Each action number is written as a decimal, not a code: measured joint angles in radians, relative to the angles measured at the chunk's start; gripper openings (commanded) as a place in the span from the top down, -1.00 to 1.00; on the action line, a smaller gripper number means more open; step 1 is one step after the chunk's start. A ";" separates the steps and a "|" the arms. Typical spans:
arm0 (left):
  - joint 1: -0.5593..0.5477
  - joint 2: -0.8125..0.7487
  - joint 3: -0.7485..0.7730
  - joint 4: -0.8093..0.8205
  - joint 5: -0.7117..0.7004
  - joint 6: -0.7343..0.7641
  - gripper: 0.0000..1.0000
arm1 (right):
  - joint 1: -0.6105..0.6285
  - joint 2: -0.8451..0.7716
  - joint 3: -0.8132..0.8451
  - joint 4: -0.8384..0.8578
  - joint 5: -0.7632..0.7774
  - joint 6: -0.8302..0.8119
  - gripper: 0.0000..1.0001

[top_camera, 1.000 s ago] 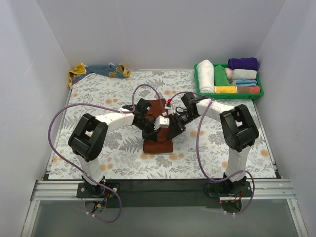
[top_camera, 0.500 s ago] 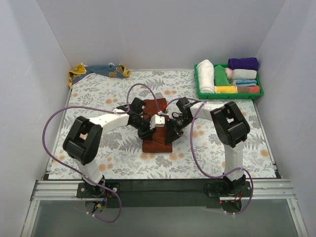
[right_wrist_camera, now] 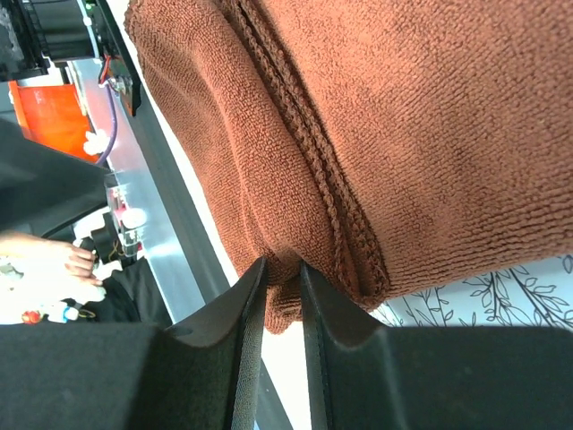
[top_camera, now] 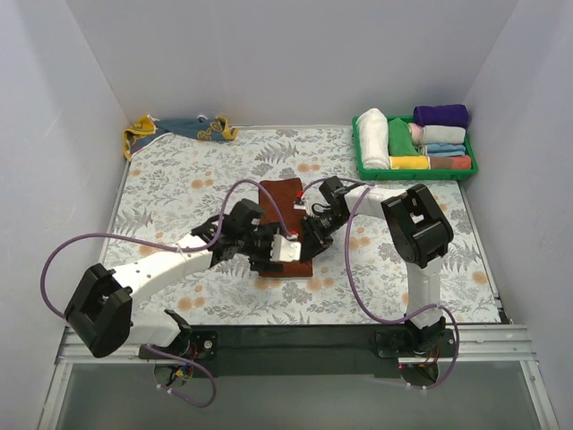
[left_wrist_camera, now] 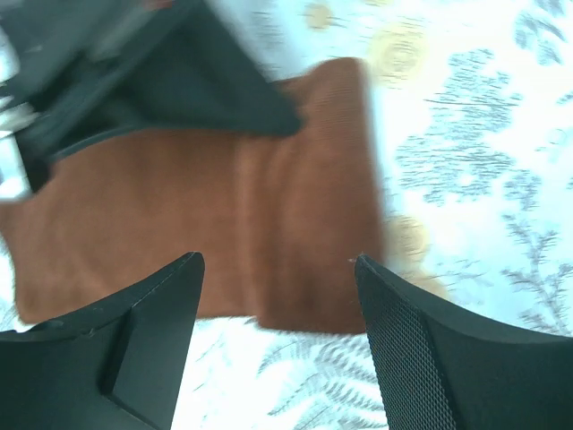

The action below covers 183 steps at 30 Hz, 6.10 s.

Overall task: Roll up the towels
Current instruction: Roll the towel

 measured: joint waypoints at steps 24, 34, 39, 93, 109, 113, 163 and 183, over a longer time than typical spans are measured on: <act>-0.269 0.154 -0.156 0.215 -0.313 0.014 0.58 | 0.000 0.041 0.034 -0.022 -0.003 0.024 0.57; -0.220 0.223 -0.031 0.064 -0.175 -0.049 1.00 | -0.003 0.000 0.034 -0.042 0.021 0.003 0.09; -0.097 0.333 0.102 -0.092 0.053 -0.090 1.00 | -0.072 -0.118 0.037 -0.060 0.098 -0.047 -0.18; 0.337 0.732 0.393 -0.684 0.703 -0.011 0.14 | 0.443 -0.375 -0.319 0.390 0.526 -0.570 0.97; 0.534 0.025 0.103 -0.323 0.425 -0.112 -0.02 | 0.302 -0.069 -0.029 0.025 0.053 -0.438 0.97; 0.282 -0.236 -0.029 -0.260 0.266 -0.063 -0.08 | 0.277 0.031 0.058 -0.063 -0.042 -0.410 0.97; -0.272 0.043 -0.179 0.037 -0.143 0.005 1.00 | -0.105 0.185 0.494 -0.357 -0.040 -0.293 -0.31; 0.153 0.735 0.393 -0.690 0.604 0.204 0.95 | -0.061 -0.570 -0.013 -0.235 0.219 -0.480 -0.05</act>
